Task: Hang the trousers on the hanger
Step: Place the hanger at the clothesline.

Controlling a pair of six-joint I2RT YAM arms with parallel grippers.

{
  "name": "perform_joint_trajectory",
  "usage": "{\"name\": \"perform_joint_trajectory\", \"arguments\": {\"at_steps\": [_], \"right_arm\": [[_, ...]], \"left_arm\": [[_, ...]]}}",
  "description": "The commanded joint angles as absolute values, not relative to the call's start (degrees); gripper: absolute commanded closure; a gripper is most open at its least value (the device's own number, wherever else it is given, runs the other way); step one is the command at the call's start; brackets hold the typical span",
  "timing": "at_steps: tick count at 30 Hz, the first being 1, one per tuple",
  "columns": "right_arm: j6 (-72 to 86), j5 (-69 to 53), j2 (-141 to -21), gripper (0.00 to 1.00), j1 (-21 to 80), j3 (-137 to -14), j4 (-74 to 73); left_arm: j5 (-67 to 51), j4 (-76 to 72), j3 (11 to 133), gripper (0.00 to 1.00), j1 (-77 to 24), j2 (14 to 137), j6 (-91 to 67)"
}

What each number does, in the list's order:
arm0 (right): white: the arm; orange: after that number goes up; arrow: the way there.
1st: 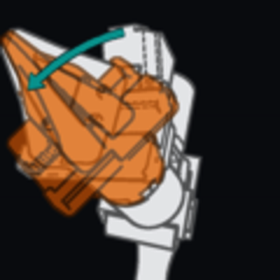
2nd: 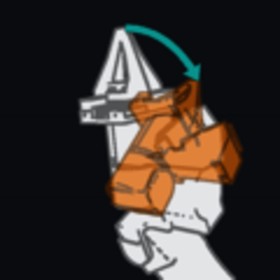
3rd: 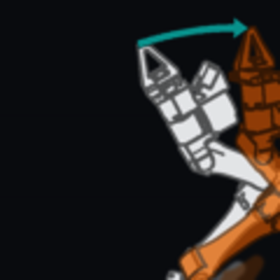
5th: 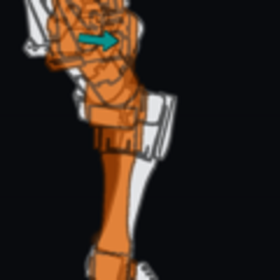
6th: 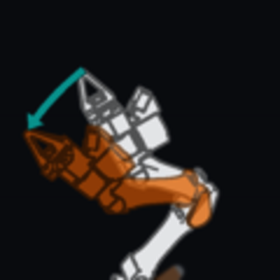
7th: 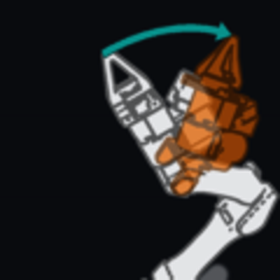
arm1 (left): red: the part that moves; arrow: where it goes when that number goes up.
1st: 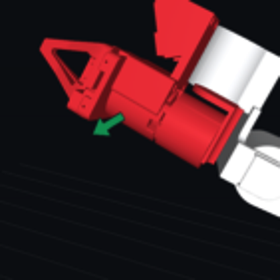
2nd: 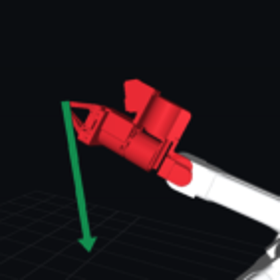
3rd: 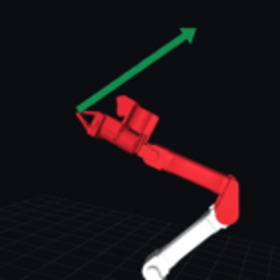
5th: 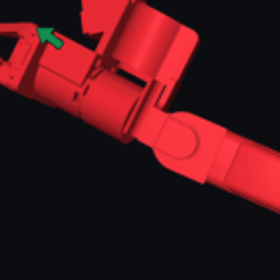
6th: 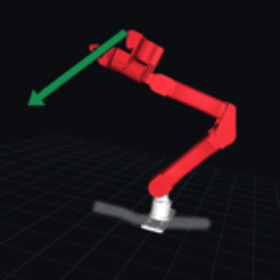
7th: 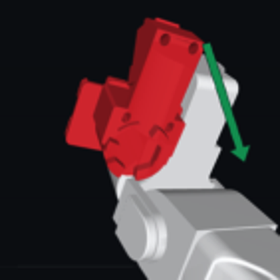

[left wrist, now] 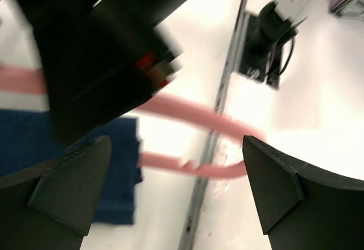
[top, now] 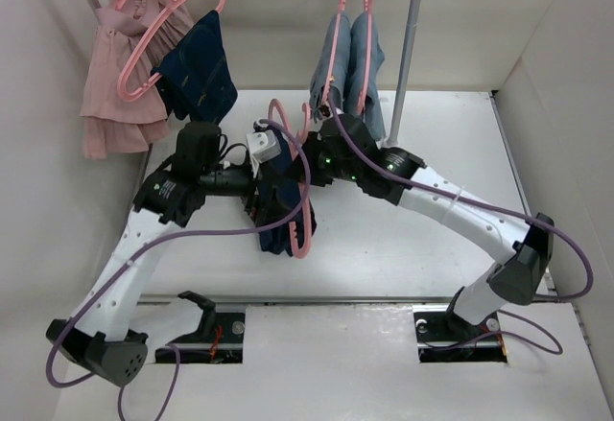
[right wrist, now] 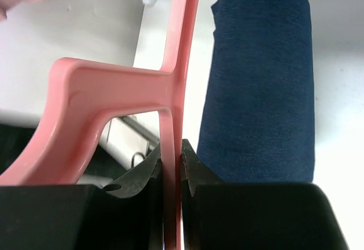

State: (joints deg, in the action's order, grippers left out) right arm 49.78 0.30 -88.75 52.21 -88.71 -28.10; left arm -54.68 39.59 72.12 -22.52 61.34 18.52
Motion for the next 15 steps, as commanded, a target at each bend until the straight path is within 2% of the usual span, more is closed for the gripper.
{"name": "perform_joint_trajectory", "arguments": {"at_steps": [1, 5, 15], "right_arm": [[50.98, 5.96, -89.90, 1.00, 53.43, -95.79, -23.64], [50.45, 12.47, -92.46, 1.00, 54.93, -101.33, -24.35], [49.83, 12.48, -96.42, 1.00, 57.13, -105.56, -23.29]], "left_arm": [[-53.10, 26.03, 71.19, 0.00, -25.31, 57.57, 2.39], [-47.65, 26.71, 71.19, 0.00, -26.81, 58.88, -0.78], [-30.07, 32.69, 68.73, 0.00, -27.95, 61.52, 0.96]]}}
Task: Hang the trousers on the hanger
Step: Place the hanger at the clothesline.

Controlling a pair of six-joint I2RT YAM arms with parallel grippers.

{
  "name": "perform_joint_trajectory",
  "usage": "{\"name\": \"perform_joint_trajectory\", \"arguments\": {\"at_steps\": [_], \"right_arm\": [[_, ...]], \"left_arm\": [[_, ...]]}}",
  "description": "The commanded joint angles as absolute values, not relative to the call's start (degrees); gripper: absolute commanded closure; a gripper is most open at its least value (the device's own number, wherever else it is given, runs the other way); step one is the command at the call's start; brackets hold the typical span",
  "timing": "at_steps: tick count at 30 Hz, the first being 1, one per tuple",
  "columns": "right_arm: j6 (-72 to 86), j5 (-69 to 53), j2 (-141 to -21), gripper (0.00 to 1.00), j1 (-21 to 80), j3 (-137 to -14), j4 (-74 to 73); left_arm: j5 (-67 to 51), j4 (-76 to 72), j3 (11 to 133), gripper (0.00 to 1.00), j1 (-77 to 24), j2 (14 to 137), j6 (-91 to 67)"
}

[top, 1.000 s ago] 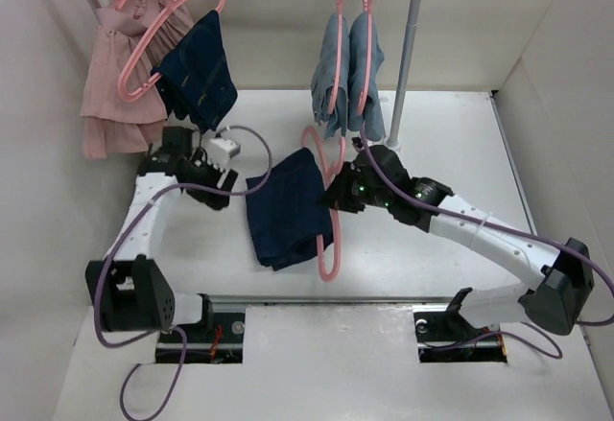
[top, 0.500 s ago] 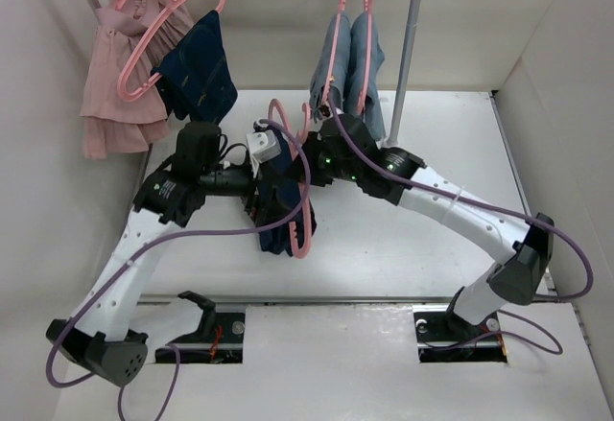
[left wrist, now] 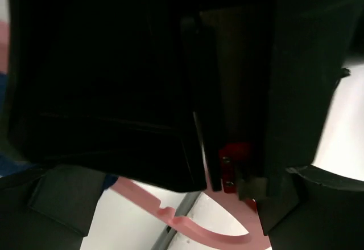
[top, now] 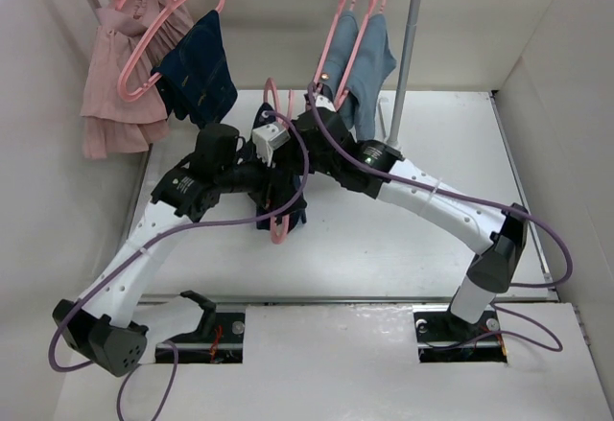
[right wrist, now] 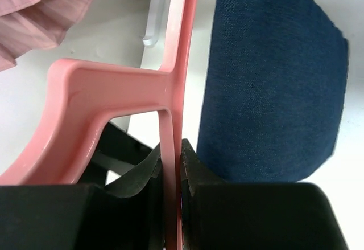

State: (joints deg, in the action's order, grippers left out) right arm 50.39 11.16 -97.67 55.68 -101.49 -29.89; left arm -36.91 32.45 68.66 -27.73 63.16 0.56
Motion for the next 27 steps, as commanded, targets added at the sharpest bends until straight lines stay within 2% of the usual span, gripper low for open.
{"name": "perform_joint_trajectory", "arguments": {"at_steps": [1, 3, 5, 6, 12, 19, 20, 21, 23, 24, 27], "right_arm": [[49.83, 12.48, -96.42, 1.00, 57.13, -105.56, -23.29], [49.31, 12.48, -96.42, 1.00, 57.13, -104.85, -22.15], [49.31, 11.87, -96.42, 1.00, 57.13, -104.85, -21.45], [48.70, 11.08, -97.11, 1.00, 57.13, -104.85, -20.84], [46.41, 4.23, -99.22, 1.00, 57.13, -106.25, -17.50], [45.18, -1.05, -100.55, 1.00, 57.13, -106.27, -15.29], [44.57, -1.05, -100.55, 0.97, 57.13, -106.26, -14.77], [44.56, -1.05, -100.55, 0.80, 57.13, -106.26, -14.77], [43.95, -1.05, -99.32, 0.61, 57.13, -104.86, -14.77], [43.95, -1.05, -98.19, 0.47, 56.61, -104.24, -14.77], [43.95, -1.05, -95.38, 0.32, 55.20, -101.87, -14.77]], "left_arm": [[-30.06, 32.70, 68.73, 0.00, -27.95, 61.52, 0.97], [-31.02, 32.70, 68.12, 0.14, -27.95, 61.52, 0.97], [-34.27, 32.70, 67.59, 0.34, -27.95, 61.52, 0.36], [-35.23, 32.70, 67.59, 0.55, -27.95, 61.52, 0.35], [-40.78, 34.62, 66.54, 0.98, -25.84, 58.63, 1.93], [-40.26, 34.02, 65.92, 1.00, -25.31, 54.24, -1.13], [-39.64, 34.01, 65.92, 1.00, -25.31, 52.66, -1.93], [-38.86, 33.23, 65.40, 1.00, -25.31, 51.86, -2.89], [-36.48, 30.86, 65.39, 1.00, -25.31, 50.37, -6.13], [-35.60, 29.89, 65.39, 1.00, -25.31, 49.75, -7.28], [-32.70, 27.25, 68.98, 1.00, -23.92, 49.65, -9.40]]}}
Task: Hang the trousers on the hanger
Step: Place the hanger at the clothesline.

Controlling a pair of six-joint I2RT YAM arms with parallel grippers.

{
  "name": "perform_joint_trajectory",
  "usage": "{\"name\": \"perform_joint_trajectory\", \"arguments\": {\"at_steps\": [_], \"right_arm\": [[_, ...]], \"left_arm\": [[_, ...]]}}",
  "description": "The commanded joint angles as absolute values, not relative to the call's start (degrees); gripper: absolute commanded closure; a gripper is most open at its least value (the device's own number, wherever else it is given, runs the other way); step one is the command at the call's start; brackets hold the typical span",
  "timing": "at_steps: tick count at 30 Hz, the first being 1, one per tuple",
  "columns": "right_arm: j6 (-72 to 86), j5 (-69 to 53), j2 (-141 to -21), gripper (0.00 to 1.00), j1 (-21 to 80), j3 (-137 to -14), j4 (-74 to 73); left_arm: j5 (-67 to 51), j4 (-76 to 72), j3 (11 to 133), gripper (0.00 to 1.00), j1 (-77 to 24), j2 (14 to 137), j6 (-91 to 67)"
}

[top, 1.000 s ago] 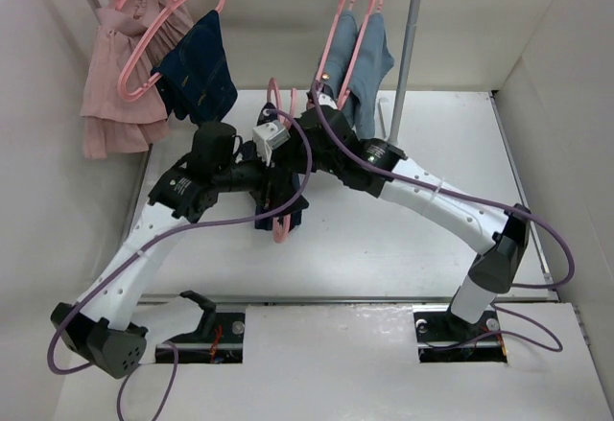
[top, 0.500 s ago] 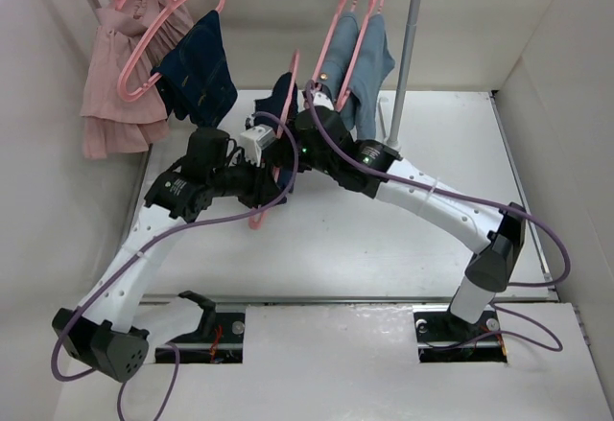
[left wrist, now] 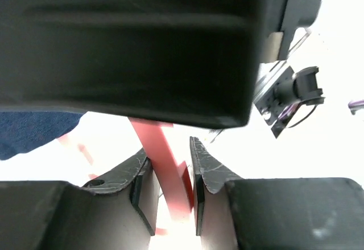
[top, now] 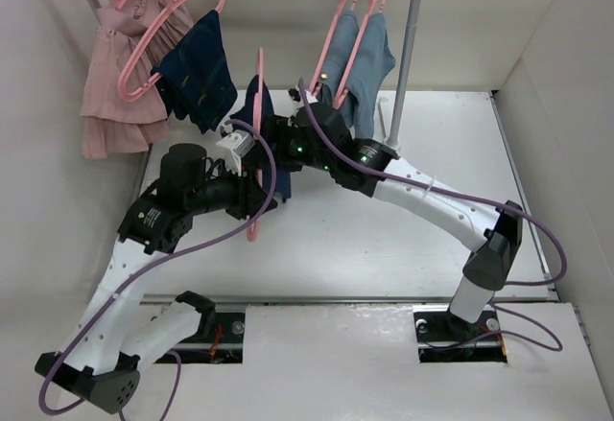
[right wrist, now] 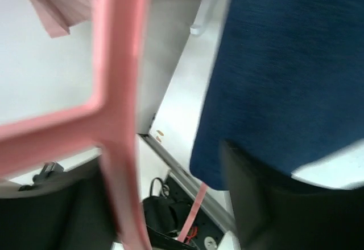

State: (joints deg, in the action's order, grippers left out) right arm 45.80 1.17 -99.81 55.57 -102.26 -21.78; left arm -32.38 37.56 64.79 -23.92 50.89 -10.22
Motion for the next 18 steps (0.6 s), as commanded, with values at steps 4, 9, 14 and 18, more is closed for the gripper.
{"name": "perform_joint_trajectory", "arguments": {"at_steps": [4, 9, 14, 18], "right_arm": [[43.42, -1.05, -90.64, 0.16, 53.79, -98.27, -15.29], [41.31, 3.07, -84.74, 0.15, 53.79, -94.58, -18.01], [40.17, 5.70, -77.89, 0.15, 53.79, -89.57, -19.42], [40.17, 7.73, -74.28, 0.15, 53.79, -86.23, -20.57]], "left_arm": [[-34.88, 26.20, 72.07, 1.00, -21.45, 52.29, -12.90], [-43.32, 23.38, 73.37, 1.00, -18.11, 56.15, -17.66], [-48.33, 18.30, 79.71, 1.00, -12.40, 62.39, -22.84], [-54.31, 6.88, 79.19, 1.00, -8.44, 63.80, -31.80]]}}
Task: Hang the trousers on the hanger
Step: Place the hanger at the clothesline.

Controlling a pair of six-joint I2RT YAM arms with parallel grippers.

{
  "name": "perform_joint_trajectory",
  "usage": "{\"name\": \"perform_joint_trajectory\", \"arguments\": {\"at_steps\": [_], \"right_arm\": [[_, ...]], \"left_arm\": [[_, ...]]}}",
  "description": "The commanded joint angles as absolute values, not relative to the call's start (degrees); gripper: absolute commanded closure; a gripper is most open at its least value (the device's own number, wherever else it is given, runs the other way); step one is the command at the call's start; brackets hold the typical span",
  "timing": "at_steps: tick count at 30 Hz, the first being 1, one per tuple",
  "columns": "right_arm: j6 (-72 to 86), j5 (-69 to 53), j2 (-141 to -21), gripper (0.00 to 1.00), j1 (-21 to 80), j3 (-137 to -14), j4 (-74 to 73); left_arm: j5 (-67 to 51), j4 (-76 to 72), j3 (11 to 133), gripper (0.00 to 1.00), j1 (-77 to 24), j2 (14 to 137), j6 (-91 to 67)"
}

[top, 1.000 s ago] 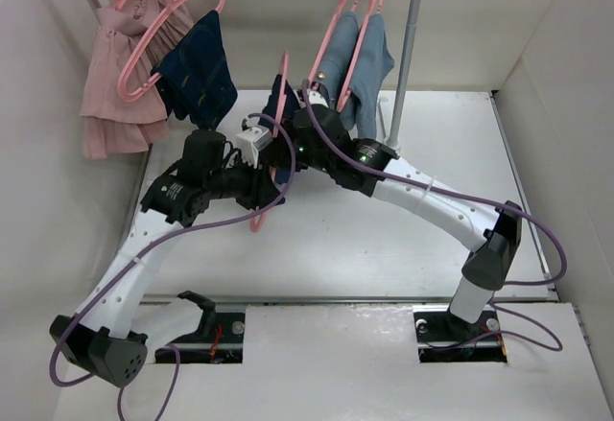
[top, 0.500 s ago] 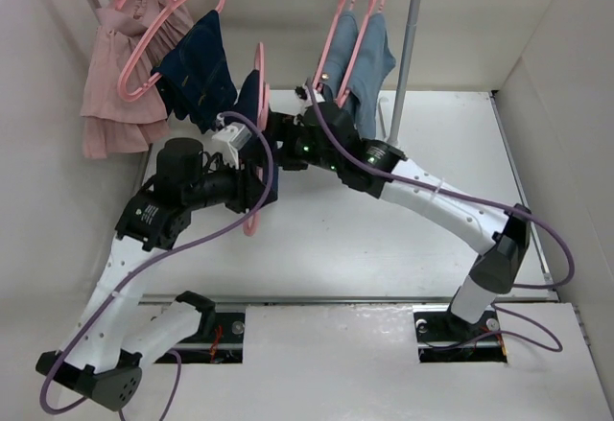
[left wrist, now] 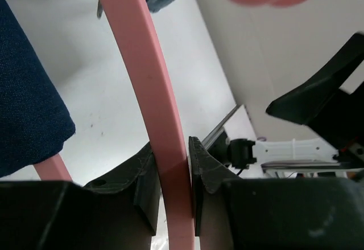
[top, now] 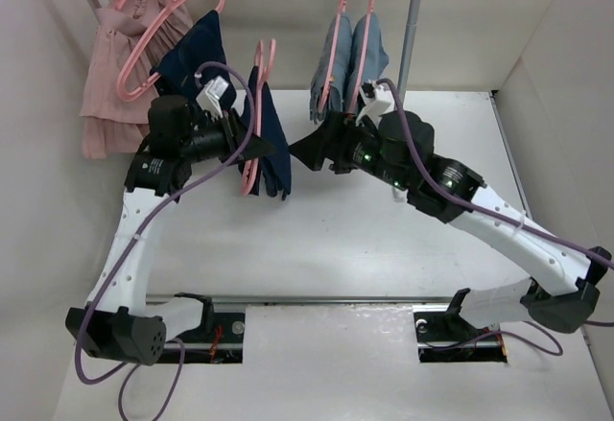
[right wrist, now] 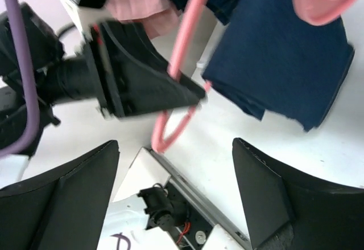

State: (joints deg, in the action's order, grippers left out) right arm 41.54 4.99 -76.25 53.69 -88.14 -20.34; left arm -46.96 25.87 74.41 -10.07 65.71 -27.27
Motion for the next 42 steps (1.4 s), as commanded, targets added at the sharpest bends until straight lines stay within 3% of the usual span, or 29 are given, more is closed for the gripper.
{"name": "perform_joint_trajectory", "arguments": {"at_steps": [1, 4, 10, 25, 42], "right_arm": [[40.17, 8.60, -73.75, 0.15, 53.79, -86.22, -20.57], [40.17, 9.93, -71.82, 0.15, 53.79, -84.46, -21.09], [40.17, 11.68, -70.49, 0.15, 53.79, -82.18, -22.49], [40.17, 14.50, -68.73, 0.15, 53.79, -81.04, -25.31], [39.64, 15.83, -70.75, 0.15, 53.79, -82.79, -26.54]], "left_arm": [[-54.93, 4.94, 79.19, 1.00, -7.74, 64.42, -33.12], [-55.98, -1.91, 78.66, 1.00, -7.21, 65.83, -38.57], [-57.74, -30.93, 76.71, 1.00, -6.68, 69.33, -56.94], [-55.81, -38.32, 100.89, 1.00, -6.06, 90.78, -65.82], [-55.46, -35.86, 92.73, 1.00, -4.39, 93.69, -66.01]]}}
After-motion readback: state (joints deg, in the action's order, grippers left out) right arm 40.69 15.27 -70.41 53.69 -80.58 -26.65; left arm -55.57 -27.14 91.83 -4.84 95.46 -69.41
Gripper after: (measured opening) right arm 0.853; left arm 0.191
